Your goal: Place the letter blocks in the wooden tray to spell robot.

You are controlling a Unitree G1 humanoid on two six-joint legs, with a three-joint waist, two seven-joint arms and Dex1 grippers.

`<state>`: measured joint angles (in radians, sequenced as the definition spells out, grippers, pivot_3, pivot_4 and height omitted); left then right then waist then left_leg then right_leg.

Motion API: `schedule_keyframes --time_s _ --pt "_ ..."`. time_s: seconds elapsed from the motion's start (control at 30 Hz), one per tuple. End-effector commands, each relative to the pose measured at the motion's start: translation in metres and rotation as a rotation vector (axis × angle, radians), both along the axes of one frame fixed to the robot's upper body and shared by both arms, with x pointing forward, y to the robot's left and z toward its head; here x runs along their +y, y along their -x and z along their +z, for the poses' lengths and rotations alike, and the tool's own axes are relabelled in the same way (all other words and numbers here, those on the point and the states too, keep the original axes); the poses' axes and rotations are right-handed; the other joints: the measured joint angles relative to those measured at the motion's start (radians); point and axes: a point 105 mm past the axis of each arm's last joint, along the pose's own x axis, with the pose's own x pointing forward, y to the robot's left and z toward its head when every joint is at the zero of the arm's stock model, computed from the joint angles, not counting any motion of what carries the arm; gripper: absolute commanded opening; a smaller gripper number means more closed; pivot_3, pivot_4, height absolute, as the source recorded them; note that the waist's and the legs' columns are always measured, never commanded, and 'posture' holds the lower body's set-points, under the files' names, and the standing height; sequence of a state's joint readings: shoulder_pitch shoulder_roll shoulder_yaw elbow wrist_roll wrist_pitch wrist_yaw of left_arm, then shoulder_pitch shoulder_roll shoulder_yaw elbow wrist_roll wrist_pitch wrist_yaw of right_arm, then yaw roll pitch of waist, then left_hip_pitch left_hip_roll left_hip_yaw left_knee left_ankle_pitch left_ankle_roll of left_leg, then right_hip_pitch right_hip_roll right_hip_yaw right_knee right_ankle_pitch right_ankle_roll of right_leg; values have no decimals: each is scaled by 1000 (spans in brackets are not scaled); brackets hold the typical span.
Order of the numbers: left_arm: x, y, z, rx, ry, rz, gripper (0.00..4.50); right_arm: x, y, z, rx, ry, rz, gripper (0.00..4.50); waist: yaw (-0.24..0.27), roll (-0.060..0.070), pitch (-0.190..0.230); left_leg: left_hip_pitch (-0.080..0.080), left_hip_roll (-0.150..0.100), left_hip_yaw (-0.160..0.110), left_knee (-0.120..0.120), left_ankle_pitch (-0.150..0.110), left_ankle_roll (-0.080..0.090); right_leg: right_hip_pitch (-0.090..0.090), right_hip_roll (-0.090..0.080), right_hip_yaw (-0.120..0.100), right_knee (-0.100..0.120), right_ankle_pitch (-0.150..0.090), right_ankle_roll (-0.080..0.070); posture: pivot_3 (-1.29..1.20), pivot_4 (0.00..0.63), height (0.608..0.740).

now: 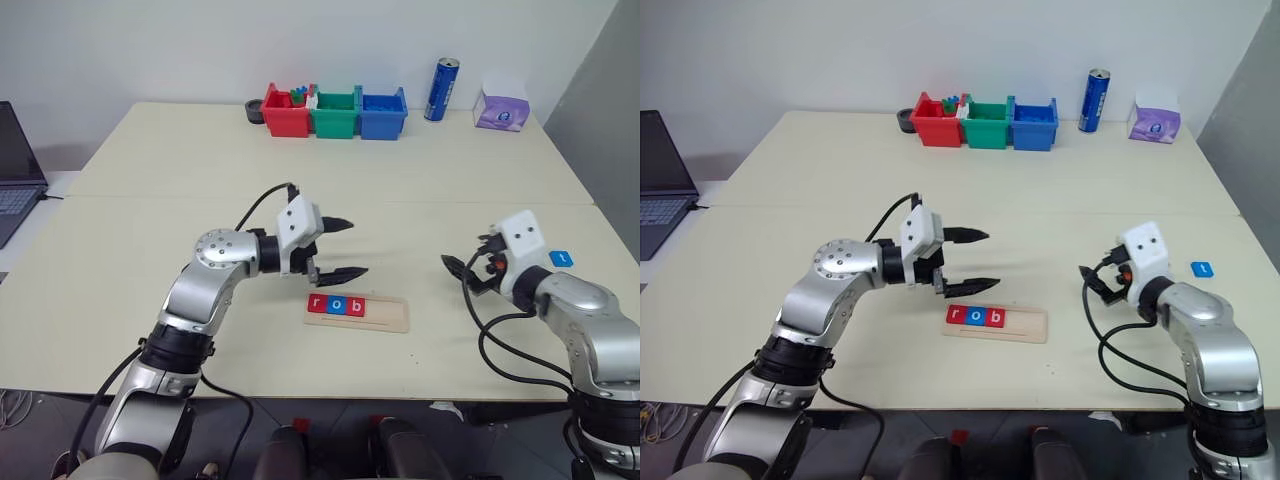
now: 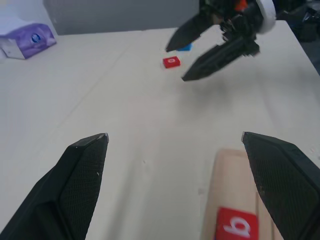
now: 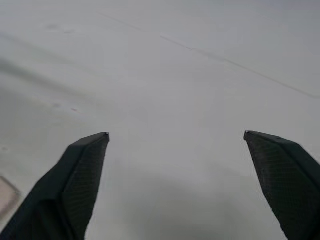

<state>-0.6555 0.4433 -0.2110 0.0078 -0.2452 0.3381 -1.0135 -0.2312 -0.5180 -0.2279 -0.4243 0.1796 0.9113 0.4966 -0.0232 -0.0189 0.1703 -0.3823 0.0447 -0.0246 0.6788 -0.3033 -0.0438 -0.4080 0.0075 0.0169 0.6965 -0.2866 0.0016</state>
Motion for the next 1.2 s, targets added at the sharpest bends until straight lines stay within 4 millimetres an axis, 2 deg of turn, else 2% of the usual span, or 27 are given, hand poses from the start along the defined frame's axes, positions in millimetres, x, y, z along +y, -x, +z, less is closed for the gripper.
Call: schedule_keyframes --time_s 0.03,0.17,0.3,0.4,0.5,0.67,0.87,1.2 --pt "-22 2 10 -45 -19 -21 4500 -25 0 14 -66 19 -102 4460 -4 0 0 0 0 0 0 0 0 0 0 0 0 0 0 0 150 740" --pt "-42 -1 12 -55 -37 -9 4500 -45 -13 14 -79 103 -166 4460 -9 0 0 1 0 1 0 0 0 0 1 1 0 0 0 0 150 740" --pt "-55 -2 18 -66 -26 -10 4500 -49 -26 6 -16 136 -92 4460 -9 0 0 2 0 1 0 0 0 0 1 2 1 0 0 0 150 740" --pt "-62 -3 21 -80 -18 -15 4500 -58 -39 8 35 67 -108 4460 -9 0 0 2 0 1 0 0 0 0 1 2 0 0 0 0 150 740" --pt "-67 -2 23 -83 -10 -26 4500 -70 -57 8 78 85 -140 4460 -8 2 0 2 0 2 0 0 0 0 1 2 1 0 0 0 150 740" --pt "-68 -2 25 -84 -1 -27 4500 -84 -75 0 152 96 -161 4460 -5 2 1 1 0 2 -1 0 0 0 0 2 -1 0 0 0 150 740" --pt "-67 -2 25 -86 1 -25 4500 -92 -80 -13 233 81 -154 4460 -5 3 1 0 0 3 -1 0 -1 0 -1 2 -2 0 0 0 150 740" --pt "-65 3 19 -75 -12 -42 4500 -94 -59 -32 316 21 -153 4460 -3 3 1 0 0 2 -1 1 -1 0 -1 2 -1 0 0 0 150 740"
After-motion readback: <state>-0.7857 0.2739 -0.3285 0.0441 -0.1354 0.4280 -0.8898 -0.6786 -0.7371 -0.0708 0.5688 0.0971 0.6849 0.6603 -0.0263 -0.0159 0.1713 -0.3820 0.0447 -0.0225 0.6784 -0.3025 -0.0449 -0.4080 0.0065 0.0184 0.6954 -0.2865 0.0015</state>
